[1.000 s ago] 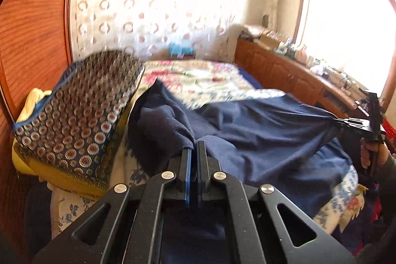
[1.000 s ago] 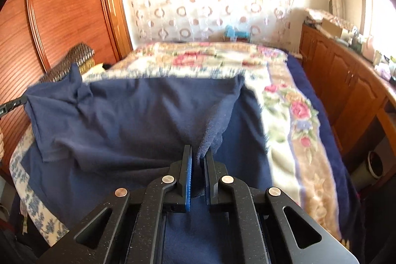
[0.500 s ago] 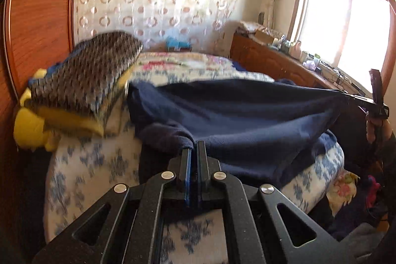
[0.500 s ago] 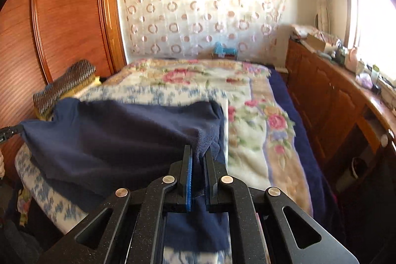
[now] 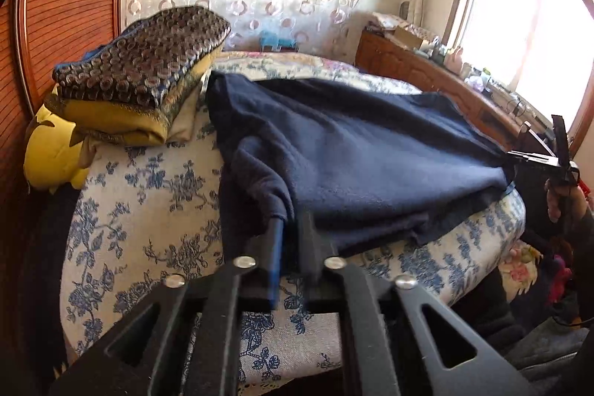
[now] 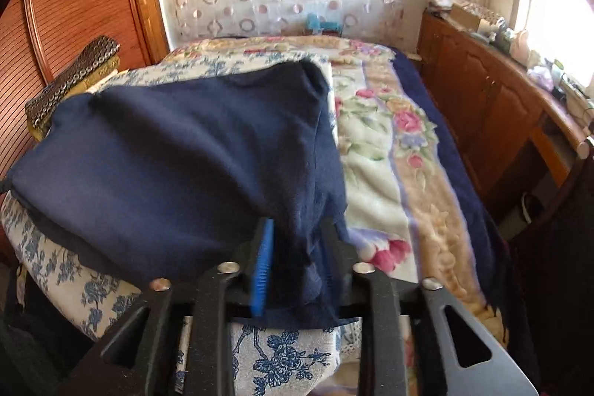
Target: Fold small clothes
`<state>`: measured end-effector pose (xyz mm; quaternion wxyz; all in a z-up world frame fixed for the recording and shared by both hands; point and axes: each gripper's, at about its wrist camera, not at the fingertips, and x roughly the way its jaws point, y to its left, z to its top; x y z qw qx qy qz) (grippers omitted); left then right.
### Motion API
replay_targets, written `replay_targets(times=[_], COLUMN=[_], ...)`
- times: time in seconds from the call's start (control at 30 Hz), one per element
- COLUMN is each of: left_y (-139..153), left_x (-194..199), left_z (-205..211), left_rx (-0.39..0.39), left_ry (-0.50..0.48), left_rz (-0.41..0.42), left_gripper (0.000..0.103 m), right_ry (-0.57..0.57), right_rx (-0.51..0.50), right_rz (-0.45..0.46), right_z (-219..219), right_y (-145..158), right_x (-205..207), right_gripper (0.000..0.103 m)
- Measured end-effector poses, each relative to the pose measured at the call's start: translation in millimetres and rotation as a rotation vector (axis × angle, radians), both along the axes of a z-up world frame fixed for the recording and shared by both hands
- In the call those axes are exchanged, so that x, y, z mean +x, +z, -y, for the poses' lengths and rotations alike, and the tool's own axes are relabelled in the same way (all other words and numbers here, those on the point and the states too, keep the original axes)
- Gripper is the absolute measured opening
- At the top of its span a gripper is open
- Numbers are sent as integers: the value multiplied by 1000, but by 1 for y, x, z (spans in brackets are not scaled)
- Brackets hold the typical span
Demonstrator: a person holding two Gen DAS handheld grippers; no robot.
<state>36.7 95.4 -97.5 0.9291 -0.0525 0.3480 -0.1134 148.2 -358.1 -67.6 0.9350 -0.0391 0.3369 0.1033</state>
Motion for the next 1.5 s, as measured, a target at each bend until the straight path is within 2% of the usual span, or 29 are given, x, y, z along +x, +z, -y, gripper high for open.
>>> replay_targets(times=[0.03,0.07,0.13,0.17,0.2,0.47,0.57,0.77,0.97,1.23,1.3,1.5], left_y=[3,6,9,9,9,-8,-17,-27,-31,-38,-40,-40], left_x=[-1,-1,0,2,4,32,42,48,48,43,40,36], left_z=[-1,-3,-5,-6,-8,-15,-12,-7,-4,-4,-4,-1], left_rx=[2,3,8,12,14,27,64,70,71,41,18,31], left_ry=[13,21,21,23,30,96,109,101,95,86,80,86], left_rz=[6,13,22,18,13,-35,-64,-92,-99,-114,-116,-105], left_gripper=[35,46,54,64,69,69,69,69,69,69,64,55], right_ry=[-3,-1,8,12,21,160,208,280,297,278,275,281], right_rx=[0,6,14,15,18,57,72,29,7,-19,-30,-30], right_rz=[13,29,52,63,72,64,42,18,6,29,41,42], right_z=[0,-1,-6,-9,-14,-67,-91,-132,-151,-160,-163,-162], right_y=[2,4,8,6,8,-10,-22,-46,-54,-63,-63,-65], right_x=[-1,-5,-13,-19,-22,-33,-26,-2,23,25,14,8], right_gripper=[45,46,47,48,51,56,60,60,60,65,66,68])
